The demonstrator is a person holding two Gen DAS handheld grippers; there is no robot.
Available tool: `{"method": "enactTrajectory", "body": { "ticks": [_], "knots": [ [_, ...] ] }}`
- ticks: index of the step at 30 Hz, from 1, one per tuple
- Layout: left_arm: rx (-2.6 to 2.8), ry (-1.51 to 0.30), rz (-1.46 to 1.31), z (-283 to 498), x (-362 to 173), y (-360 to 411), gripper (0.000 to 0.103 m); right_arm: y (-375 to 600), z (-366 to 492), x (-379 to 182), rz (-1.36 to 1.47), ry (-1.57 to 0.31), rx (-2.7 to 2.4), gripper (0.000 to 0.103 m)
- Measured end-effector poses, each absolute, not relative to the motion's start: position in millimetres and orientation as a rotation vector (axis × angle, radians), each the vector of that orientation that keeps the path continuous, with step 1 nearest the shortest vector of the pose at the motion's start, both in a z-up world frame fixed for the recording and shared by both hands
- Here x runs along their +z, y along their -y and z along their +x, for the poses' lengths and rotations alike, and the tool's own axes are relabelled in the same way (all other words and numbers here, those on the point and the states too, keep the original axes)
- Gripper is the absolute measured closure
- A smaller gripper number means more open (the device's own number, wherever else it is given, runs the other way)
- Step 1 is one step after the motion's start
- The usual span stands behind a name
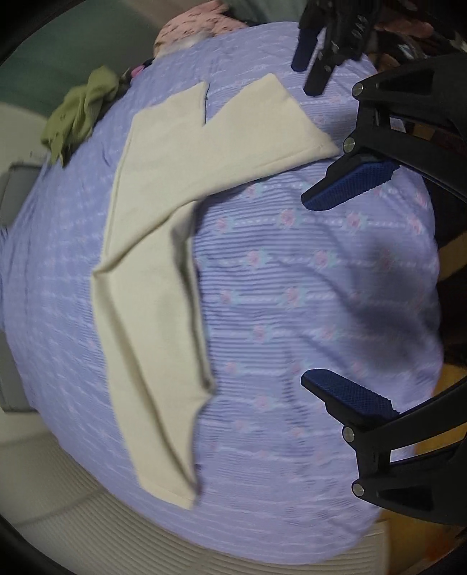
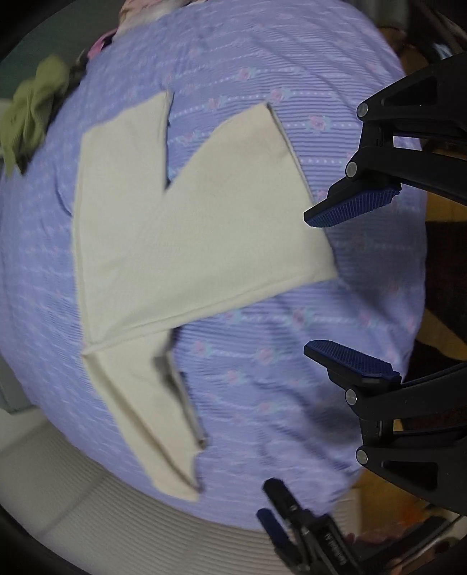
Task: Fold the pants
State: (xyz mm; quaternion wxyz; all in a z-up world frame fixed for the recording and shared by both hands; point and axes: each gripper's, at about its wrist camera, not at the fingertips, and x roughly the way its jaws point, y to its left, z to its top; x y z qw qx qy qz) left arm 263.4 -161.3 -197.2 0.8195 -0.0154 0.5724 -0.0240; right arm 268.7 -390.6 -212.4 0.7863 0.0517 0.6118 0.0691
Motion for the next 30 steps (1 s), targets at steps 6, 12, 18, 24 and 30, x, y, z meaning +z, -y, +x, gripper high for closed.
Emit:
{"method": "enactTrajectory", "body": {
  "ticks": [6,12,18,24,30],
  "knots": [
    [-0.009,-1.300,-0.014,250,-219,180,0.013,380,273,-254,-0.003,-1.386,0.221,0.037],
    [-0.012,-1.347,0.046,252,-247,191,0.013,357,284,-300,-0.125,-1.433,0.207,0.037],
    [-0.009,-1.384,0.077,260,-263,190,0.013,346,293,-330,-0.148,-1.471,0.166,0.037],
    [-0.036,-1.361,0.074,268,-264,185,0.013,351,299,-348,-0.187,-1.516,0.115,0.088],
    [-0.039,-1.328,0.019,289,-247,192,0.013,402,313,-273,-0.102,-1.332,0.011,0.093]
  ]
}}
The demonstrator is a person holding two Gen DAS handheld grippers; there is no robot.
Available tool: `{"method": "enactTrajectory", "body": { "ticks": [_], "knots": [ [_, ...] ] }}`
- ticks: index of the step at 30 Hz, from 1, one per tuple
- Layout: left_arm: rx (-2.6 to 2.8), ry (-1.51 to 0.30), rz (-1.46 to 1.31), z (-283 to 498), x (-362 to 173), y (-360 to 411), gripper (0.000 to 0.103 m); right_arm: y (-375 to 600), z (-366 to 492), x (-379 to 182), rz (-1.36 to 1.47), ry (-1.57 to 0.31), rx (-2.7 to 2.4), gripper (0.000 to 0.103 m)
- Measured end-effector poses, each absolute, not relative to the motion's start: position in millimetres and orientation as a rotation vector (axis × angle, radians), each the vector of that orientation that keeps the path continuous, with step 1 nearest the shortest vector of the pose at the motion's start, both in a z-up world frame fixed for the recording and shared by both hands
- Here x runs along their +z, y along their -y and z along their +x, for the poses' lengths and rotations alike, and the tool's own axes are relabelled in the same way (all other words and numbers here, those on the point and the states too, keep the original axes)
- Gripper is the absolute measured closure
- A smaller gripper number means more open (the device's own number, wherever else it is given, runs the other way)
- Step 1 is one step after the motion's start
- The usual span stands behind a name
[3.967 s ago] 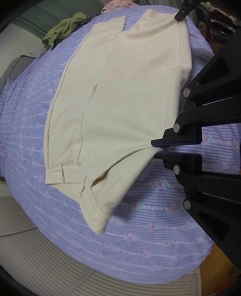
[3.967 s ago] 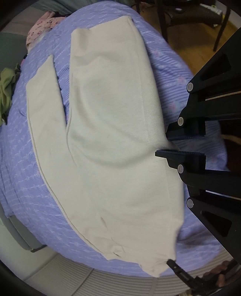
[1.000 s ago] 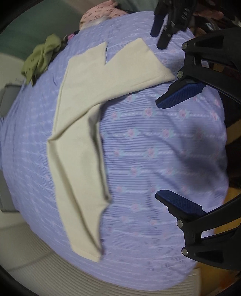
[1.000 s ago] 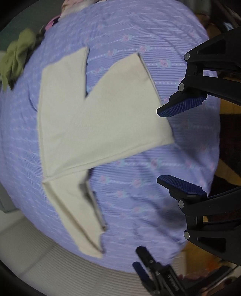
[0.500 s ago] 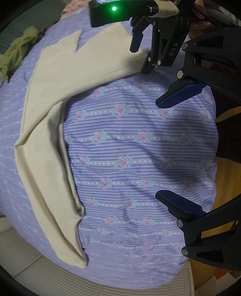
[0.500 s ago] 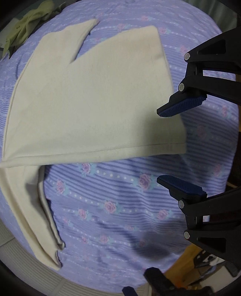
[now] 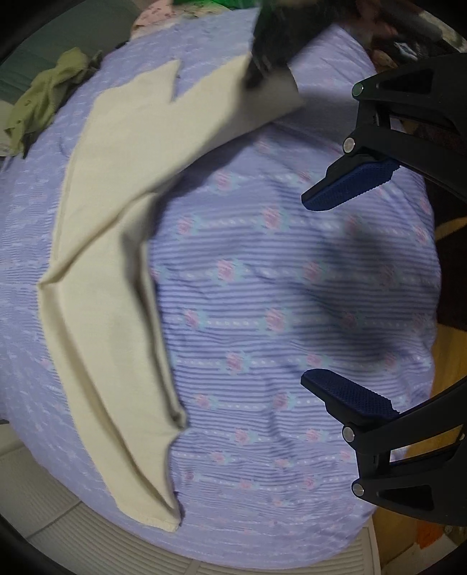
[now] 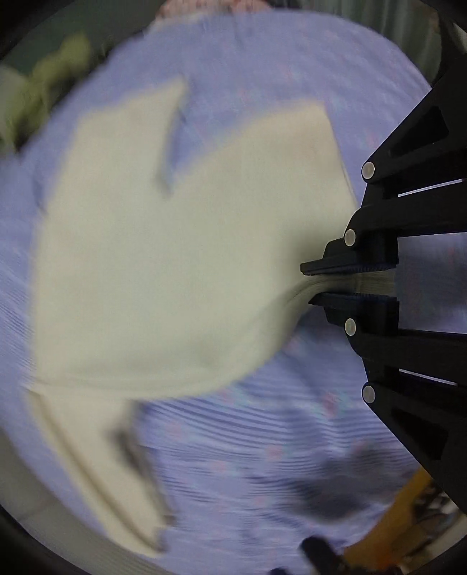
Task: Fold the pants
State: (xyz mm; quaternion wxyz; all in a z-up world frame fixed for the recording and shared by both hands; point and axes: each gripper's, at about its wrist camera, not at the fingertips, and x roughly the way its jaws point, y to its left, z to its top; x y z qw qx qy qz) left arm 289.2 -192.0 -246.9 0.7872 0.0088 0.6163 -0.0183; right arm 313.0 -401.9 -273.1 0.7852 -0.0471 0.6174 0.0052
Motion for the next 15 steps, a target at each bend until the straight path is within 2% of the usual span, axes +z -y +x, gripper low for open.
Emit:
{"method": "enactTrajectory", "body": {
  "ticks": [4,7,11,15],
  "knots": [
    [-0.033,-1.272,0.002,315,-230,206,0.013,456,353,-214,-0.051,-1.174,-0.081,0.094],
    [-0.033,-1.251,-0.003,340,-219,221,0.013,477,401,-191,-0.086,-1.094,-0.123,0.094],
    [-0.058,-1.210,0.033,379,-209,255,0.013,507,470,-173,-0.135,-1.004,-0.185,0.094],
    [-0.063,-1.167,0.047,417,-198,293,0.013,538,530,-177,-0.126,-0.991,-0.221,0.095]
  ]
}}
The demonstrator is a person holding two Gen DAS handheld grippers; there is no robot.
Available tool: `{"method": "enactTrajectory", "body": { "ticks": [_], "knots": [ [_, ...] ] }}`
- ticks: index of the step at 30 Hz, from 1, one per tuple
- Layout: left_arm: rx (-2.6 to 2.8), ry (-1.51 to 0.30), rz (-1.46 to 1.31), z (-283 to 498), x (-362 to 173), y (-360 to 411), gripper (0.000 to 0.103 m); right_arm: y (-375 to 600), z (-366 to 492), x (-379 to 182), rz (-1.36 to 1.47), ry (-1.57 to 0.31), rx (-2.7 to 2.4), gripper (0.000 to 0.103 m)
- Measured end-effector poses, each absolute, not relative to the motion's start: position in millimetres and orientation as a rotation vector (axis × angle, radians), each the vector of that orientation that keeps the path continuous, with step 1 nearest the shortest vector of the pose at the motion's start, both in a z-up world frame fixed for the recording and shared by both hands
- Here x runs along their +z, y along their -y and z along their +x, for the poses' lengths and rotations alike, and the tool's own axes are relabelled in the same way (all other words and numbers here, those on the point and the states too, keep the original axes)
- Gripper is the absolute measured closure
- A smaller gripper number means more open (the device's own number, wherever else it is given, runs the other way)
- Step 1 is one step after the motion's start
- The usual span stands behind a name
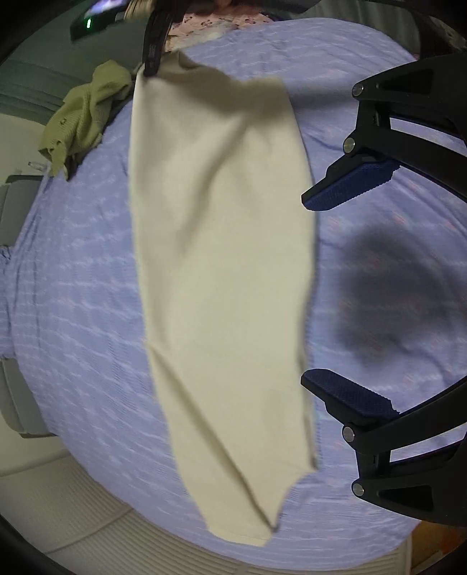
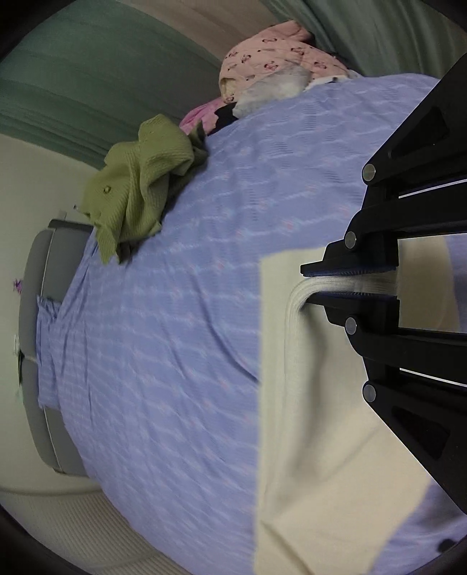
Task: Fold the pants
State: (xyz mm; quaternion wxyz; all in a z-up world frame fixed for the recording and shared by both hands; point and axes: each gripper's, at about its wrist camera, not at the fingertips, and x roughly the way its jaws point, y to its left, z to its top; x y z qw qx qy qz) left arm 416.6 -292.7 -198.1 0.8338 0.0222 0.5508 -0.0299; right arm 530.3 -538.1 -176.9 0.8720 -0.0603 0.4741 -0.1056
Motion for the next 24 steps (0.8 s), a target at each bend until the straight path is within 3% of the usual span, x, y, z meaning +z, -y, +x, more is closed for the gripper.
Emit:
{"method": "enactTrajectory", "body": {
  "ticks": [10,12,13,14,17,24],
  "knots": [
    [-0.022,-1.172,0.083,467,-214,347,0.013,570,614,-273,-0.167,-1.143,-0.266,0.093],
    [-0.003,-1.174,0.099,466,-215,346,0.013,569,617,-282,-0.162,-1.163,-0.261,0.075],
    [0.002,-1.173,0.098,466,-215,343,0.013,569,616,-282,-0.175,-1.164,-0.293,0.049],
    [0.005,-1.172,0.091,464,-213,339,0.013,568,612,-275,-0.187,-1.134,-0.336,0.031],
    [-0.012,-1.157,0.075,458,-204,325,0.013,561,593,-245,-0.208,-1.030,-0.369,0.029],
    [-0.047,-1.030,0.036,432,-161,247,0.012,488,521,-185,-0.141,-1.003,-0.141,0.029]
  ]
}}
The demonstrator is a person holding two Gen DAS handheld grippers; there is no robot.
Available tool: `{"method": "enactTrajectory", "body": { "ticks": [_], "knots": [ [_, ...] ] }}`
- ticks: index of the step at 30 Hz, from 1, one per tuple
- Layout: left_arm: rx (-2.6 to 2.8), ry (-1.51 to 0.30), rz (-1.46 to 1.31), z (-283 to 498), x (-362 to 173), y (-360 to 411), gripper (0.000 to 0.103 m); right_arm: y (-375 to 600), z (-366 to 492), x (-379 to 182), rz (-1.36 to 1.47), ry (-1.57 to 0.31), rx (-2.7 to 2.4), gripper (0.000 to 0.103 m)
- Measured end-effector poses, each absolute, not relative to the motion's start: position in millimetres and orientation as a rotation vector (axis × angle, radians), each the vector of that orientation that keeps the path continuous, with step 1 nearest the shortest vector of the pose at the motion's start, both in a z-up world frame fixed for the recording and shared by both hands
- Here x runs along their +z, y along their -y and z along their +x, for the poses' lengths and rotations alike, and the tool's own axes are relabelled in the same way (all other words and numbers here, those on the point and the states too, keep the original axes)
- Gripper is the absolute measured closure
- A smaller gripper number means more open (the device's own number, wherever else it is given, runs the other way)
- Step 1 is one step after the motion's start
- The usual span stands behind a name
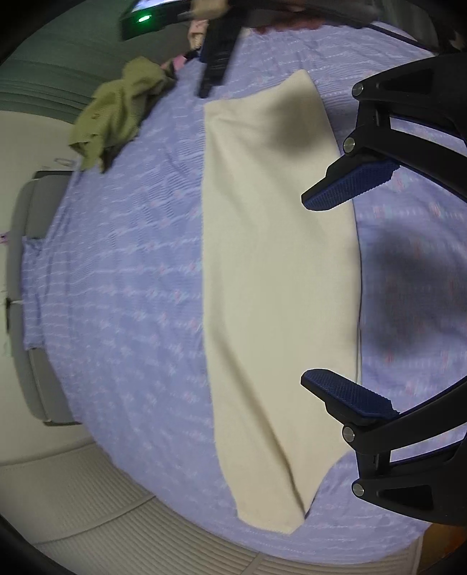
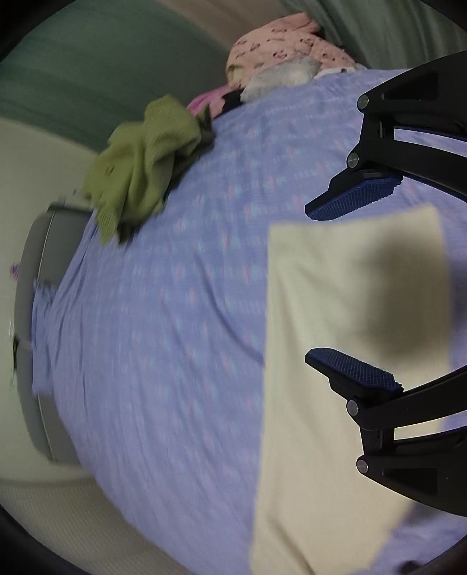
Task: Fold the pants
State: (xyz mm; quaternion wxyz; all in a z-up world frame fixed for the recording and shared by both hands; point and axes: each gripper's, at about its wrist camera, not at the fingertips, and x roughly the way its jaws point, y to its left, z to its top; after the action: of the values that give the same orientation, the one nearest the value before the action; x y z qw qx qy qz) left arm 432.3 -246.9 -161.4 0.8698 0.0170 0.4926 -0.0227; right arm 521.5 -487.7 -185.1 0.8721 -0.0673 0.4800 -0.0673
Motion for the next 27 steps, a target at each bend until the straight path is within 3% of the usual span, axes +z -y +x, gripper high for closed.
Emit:
{"method": "enactTrajectory", "body": {
  "ticks": [5,15,20,27],
  "knots": [
    [-0.068,-0.950,0.097,407,-144,157,0.010,386,478,-168,-0.108,-1.019,0.001,0.029],
    [-0.130,-0.987,0.127,404,-155,-77,0.010,160,439,-174,0.024,-1.068,0.121,0.029],
    [-0.203,-0.975,0.078,438,-167,-179,0.010,63,455,-184,0.059,-1.061,0.127,0.029],
    [-0.309,-1.026,-0.052,521,-204,-263,0.012,-36,503,-210,0.109,-1.124,0.169,0.029]
  ]
}}
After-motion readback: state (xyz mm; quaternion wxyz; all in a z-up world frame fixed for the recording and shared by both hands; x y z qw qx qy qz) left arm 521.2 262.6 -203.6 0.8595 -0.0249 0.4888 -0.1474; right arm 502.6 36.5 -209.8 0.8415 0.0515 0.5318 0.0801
